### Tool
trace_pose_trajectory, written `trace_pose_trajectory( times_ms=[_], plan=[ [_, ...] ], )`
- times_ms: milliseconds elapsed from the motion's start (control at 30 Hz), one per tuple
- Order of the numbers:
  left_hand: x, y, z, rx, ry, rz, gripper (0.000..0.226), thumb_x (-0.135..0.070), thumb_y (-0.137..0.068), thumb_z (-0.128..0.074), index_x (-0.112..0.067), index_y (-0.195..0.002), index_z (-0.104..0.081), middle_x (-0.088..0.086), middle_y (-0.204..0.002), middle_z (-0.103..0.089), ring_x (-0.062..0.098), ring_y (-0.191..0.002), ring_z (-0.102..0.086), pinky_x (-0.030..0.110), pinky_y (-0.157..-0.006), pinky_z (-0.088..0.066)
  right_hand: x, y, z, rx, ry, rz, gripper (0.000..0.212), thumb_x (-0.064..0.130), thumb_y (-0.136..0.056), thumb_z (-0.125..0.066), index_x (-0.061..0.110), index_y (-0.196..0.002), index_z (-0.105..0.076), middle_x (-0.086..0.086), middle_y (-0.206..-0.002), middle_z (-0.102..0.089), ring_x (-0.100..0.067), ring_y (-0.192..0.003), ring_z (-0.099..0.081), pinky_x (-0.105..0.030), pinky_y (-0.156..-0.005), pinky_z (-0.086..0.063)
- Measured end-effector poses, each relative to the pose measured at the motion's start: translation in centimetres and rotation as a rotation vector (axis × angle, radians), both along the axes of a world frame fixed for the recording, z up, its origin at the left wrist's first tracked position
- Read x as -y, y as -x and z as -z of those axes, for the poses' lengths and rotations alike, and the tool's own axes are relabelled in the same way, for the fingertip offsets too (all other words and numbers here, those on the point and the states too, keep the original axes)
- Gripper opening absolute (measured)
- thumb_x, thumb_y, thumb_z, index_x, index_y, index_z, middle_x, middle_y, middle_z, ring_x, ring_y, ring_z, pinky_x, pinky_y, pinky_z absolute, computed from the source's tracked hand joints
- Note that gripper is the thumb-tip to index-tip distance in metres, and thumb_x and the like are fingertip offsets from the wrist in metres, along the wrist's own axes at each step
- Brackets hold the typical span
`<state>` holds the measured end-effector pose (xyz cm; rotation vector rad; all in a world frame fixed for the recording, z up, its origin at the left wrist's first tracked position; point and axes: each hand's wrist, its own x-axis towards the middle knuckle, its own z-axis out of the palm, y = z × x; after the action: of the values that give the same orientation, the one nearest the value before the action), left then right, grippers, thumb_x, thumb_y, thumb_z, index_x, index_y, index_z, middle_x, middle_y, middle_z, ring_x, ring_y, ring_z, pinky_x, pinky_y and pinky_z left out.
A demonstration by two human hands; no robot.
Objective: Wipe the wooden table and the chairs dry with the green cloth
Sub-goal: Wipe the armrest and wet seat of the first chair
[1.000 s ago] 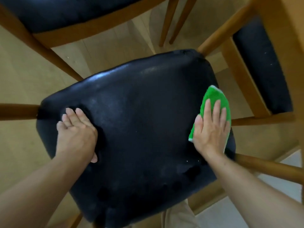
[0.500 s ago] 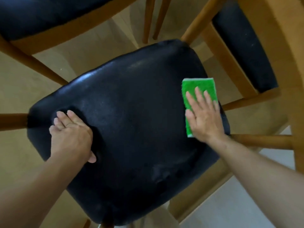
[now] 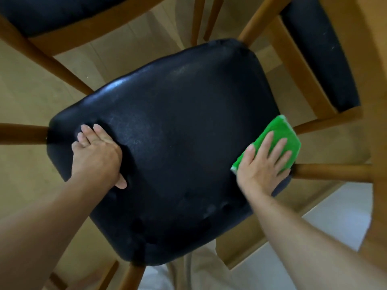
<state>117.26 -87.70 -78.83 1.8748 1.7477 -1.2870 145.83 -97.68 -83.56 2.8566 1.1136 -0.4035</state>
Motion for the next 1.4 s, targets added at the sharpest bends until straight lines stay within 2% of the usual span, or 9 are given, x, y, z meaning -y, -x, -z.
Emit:
trace_pose_trajectory(
  times_ms=[233, 433, 600, 733, 933, 1033, 1133, 1267, 1400],
  plan=[
    [-0.1, 0.1, 0.0, -0.015, 0.005, 0.009, 0.146, -0.066, -0.058, -0.075, 0.018, -0.138, 0.013, 0.041, -0.147, -0.003, 0.045, -0.14, -0.017, 0.045, -0.112, -0.027, 0.6, -3.5, 0.0, -0.008, 0.016, -0.342, 0.063, 0.053, -0.096, -0.021, 0.027, -0.153, -0.015, -0.011, -0.161, -0.012, -0.037, -0.145, -0.011, -0.058, -0.113, -0.016],
    [-0.2, 0.3, 0.2, -0.018, -0.004, 0.046, 0.144, -0.07, -0.059, -0.072, 0.019, -0.139, 0.009, 0.043, -0.146, -0.006, 0.047, -0.139, -0.018, 0.047, -0.111, -0.026, -2.5, -7.4, 0.4, -0.103, -0.172, -0.103, 0.064, 0.052, -0.096, -0.02, 0.023, -0.152, -0.021, -0.015, -0.155, -0.027, -0.032, -0.14, -0.028, -0.048, -0.113, -0.026],
    [-0.3, 0.4, 0.5, 0.006, -0.011, 0.037, 0.148, -0.067, -0.053, -0.077, 0.019, -0.139, 0.008, 0.043, -0.145, -0.008, 0.048, -0.138, -0.019, 0.048, -0.11, -0.027, 0.4, -3.3, 0.2, 0.02, -0.077, 0.011, 0.065, 0.052, -0.096, -0.016, 0.022, -0.153, -0.016, -0.014, -0.159, -0.017, -0.037, -0.142, -0.019, -0.054, -0.111, -0.022],
    [-0.1, 0.5, 0.1, 0.034, -0.02, 0.021, 0.148, -0.066, -0.054, -0.078, 0.017, -0.14, 0.008, 0.042, -0.147, -0.006, 0.046, -0.139, -0.017, 0.047, -0.112, -0.026, 2.1, 2.1, 0.1, -0.04, 0.005, 0.074, 0.067, 0.052, -0.094, -0.019, 0.023, -0.154, -0.01, -0.015, -0.161, -0.004, -0.041, -0.145, -0.006, -0.061, -0.112, -0.012],
    [1.5, 1.2, -1.5, 0.135, -0.044, -0.084, 0.134, -0.062, -0.067, -0.073, 0.003, -0.145, 0.015, 0.027, -0.154, 0.005, 0.035, -0.144, -0.003, 0.048, -0.115, -0.014, 7.7, 14.9, -0.6, -0.122, 0.054, -0.343, 0.066, 0.046, -0.093, -0.031, 0.016, -0.151, -0.027, -0.024, -0.156, -0.019, -0.05, -0.14, -0.018, -0.068, -0.108, -0.018],
    [3.1, 1.1, -3.1, 0.195, -0.052, -0.099, 0.108, -0.06, -0.082, -0.058, 0.001, -0.148, 0.002, 0.02, -0.156, -0.01, 0.029, -0.143, -0.014, 0.047, -0.115, -0.016, 9.7, 17.9, -0.9, -0.199, 0.111, -0.677, 0.064, 0.048, -0.093, -0.031, 0.023, -0.153, -0.023, -0.02, -0.157, -0.019, -0.047, -0.142, -0.016, -0.068, -0.11, -0.013],
    [5.1, 0.8, -6.1, 0.311, -0.04, -0.069, 0.087, -0.057, -0.09, -0.044, -0.002, -0.149, -0.01, 0.014, -0.153, -0.024, 0.025, -0.139, -0.025, 0.043, -0.112, -0.017, 7.9, 14.9, -0.9, -0.197, 0.089, -0.87, 0.062, 0.048, -0.091, -0.032, 0.027, -0.149, -0.031, -0.012, -0.157, -0.025, -0.042, -0.14, -0.029, -0.065, -0.108, -0.021],
    [8.4, 2.1, -11.4, 0.495, -0.219, -0.071, 0.073, -0.051, -0.094, -0.035, -0.012, -0.15, -0.011, 0.007, -0.156, -0.02, 0.02, -0.144, -0.015, 0.039, -0.115, -0.003, 0.6, 9.9, -0.3, -0.143, 0.055, -0.745, 0.071, 0.05, -0.09, -0.028, 0.02, -0.153, -0.015, -0.015, -0.16, -0.008, -0.035, -0.146, -0.013, -0.06, -0.113, -0.012],
    [10.0, 5.7, -14.8, 0.576, -0.638, -0.006, 0.057, -0.034, -0.094, -0.038, -0.006, -0.144, -0.032, 0.016, -0.148, -0.034, 0.029, -0.14, -0.023, 0.05, -0.11, -0.01, -4.1, 10.5, 0.1, -0.109, 0.082, -0.565, 0.068, 0.049, -0.096, -0.019, 0.023, -0.153, 0.004, -0.013, -0.16, 0.012, -0.034, -0.147, 0.008, -0.061, -0.115, -0.001]
  ],
)
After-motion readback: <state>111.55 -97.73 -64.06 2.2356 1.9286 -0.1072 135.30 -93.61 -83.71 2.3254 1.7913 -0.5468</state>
